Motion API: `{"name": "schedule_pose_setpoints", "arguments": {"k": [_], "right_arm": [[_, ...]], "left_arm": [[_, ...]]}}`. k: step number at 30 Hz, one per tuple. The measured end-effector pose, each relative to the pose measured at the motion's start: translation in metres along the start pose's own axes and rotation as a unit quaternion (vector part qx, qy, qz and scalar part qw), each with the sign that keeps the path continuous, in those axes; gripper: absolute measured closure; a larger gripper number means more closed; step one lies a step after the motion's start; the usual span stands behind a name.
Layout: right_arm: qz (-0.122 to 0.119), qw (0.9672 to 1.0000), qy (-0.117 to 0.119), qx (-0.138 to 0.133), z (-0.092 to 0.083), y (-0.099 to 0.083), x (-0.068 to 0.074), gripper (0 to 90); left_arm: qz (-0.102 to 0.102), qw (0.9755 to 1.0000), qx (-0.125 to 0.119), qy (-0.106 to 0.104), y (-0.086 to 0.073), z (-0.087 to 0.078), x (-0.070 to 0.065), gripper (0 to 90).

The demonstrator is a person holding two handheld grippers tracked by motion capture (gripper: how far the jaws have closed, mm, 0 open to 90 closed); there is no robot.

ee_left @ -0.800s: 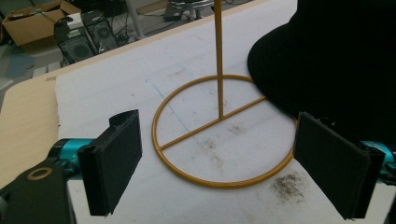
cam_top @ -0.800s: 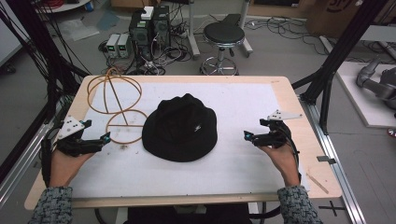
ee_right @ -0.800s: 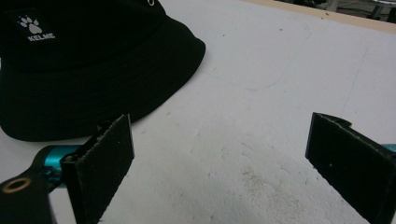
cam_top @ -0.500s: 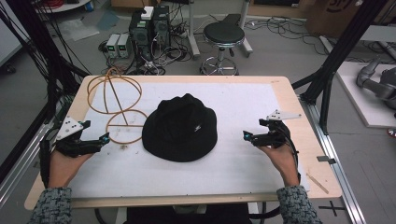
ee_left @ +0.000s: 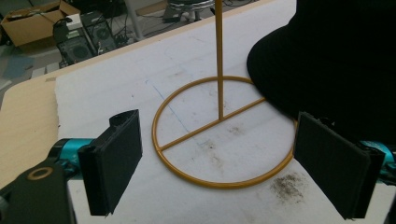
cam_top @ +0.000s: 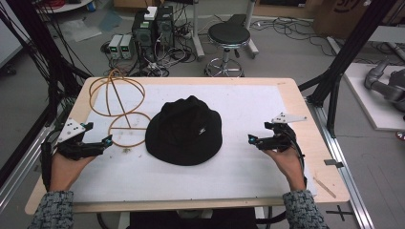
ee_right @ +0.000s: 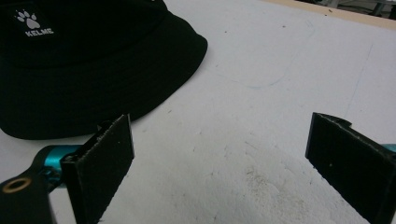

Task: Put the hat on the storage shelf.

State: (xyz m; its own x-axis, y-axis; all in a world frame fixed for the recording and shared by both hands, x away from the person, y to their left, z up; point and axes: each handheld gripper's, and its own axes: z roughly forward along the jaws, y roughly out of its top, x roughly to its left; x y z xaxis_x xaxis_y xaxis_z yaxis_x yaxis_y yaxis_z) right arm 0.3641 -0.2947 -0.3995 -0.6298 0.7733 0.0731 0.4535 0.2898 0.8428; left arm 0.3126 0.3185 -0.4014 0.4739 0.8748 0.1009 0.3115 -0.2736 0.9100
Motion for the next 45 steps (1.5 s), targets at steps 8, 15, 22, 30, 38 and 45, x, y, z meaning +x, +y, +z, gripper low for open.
{"name": "schedule_pose_setpoints", "arguments": {"k": [8,15,22,30,38,45], "right_arm": [[0.002,1.0000,0.001,0.007,0.000,-0.003,-0.001,7.6],[0.000,0.9999,0.003,0.011,0.001,-0.005,0.001,7.6],[0.004,1.0000,0.005,0.000,-0.001,-0.003,0.002,7.6],[-0.006,0.9995,0.021,-0.022,-0.004,0.016,0.015,7.7],[-0.028,0.9976,0.055,-0.031,0.004,0.036,0.027,14.4],[-0.025,0.9963,0.063,-0.052,0.007,0.052,0.030,14.5]], "left_arm": [[0.000,1.0000,-0.004,-0.004,0.002,0.002,0.000,16.3],[-0.001,1.0000,-0.003,-0.003,0.003,0.003,0.000,16.3],[0.000,1.0000,0.001,-0.005,0.000,0.004,0.001,16.6],[0.000,1.0000,0.003,-0.008,-0.002,0.003,-0.001,16.6],[0.000,1.0000,0.000,-0.006,-0.001,0.002,-0.001,16.7],[-0.001,1.0000,0.004,-0.006,-0.001,0.005,0.000,16.7]]}}
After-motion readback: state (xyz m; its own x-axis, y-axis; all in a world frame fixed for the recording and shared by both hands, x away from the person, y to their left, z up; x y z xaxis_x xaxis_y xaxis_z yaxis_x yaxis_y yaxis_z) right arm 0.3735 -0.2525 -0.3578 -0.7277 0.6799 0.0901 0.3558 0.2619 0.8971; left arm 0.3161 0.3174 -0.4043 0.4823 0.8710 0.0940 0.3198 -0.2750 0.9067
